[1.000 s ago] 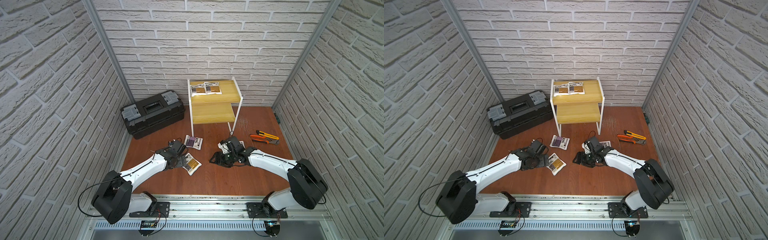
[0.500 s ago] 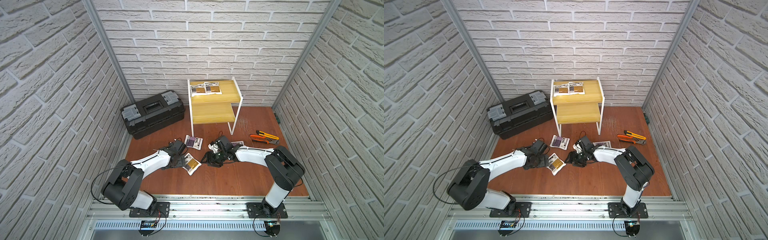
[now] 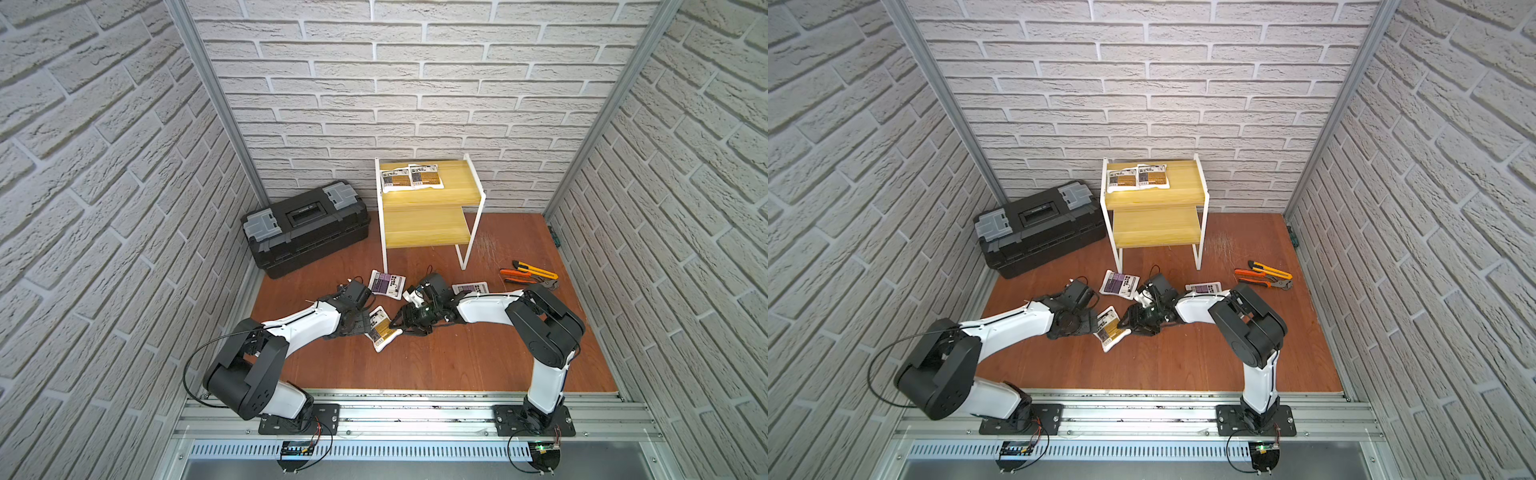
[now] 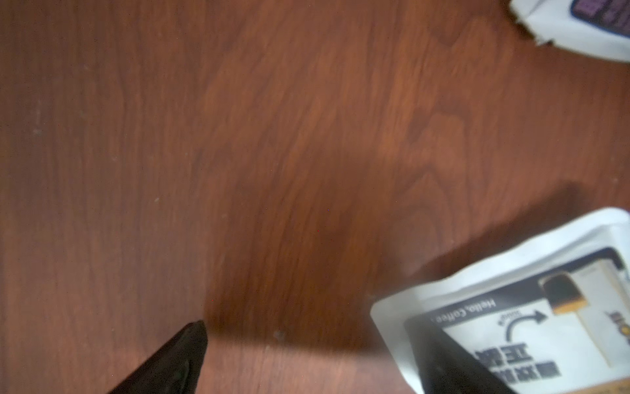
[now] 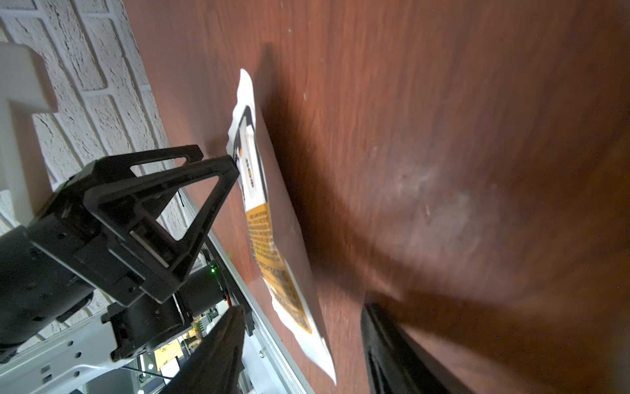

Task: Place the bagged coffee beans on the shelf by color
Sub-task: Pick up the bagged coffee beans at the center of the board.

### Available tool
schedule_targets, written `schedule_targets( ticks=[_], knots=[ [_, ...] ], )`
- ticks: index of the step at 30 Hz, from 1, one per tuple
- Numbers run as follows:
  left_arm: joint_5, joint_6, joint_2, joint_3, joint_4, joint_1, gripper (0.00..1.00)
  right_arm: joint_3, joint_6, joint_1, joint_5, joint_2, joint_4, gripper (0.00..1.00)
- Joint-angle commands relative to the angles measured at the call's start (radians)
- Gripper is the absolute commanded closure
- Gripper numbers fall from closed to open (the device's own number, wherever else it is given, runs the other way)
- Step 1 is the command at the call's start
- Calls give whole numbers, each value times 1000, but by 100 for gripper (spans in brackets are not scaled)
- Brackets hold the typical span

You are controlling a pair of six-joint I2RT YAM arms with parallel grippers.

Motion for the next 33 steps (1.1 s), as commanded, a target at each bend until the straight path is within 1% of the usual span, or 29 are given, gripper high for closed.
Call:
schedule_targets(
  ticks=[1, 8, 20, 21, 22, 26, 33],
  knots=[
    [10, 14, -4, -26, 0, 6, 2, -10, 32, 10, -19, 18, 52, 45],
    [12, 14, -11, -30, 3, 7, 1, -15, 56, 12, -43, 36, 96, 54],
    [15, 11, -30, -36, 0, 7, 1, -26, 63, 12, -64, 30, 115, 79],
    [17, 11, -35, -35, -3, 8, 2, -27, 60, 12, -66, 27, 114, 79],
    [18, 11, -41, -32, -8, 7, 1, -29, 61, 13, -67, 22, 112, 82],
    [15, 11, -85, -5, -41, 7, 2, -36, 57, 12, -76, -5, 101, 89],
    [3, 19, -187, 102, -129, 8, 2, -37, 33, 12, -79, -90, 29, 92]
  ],
)
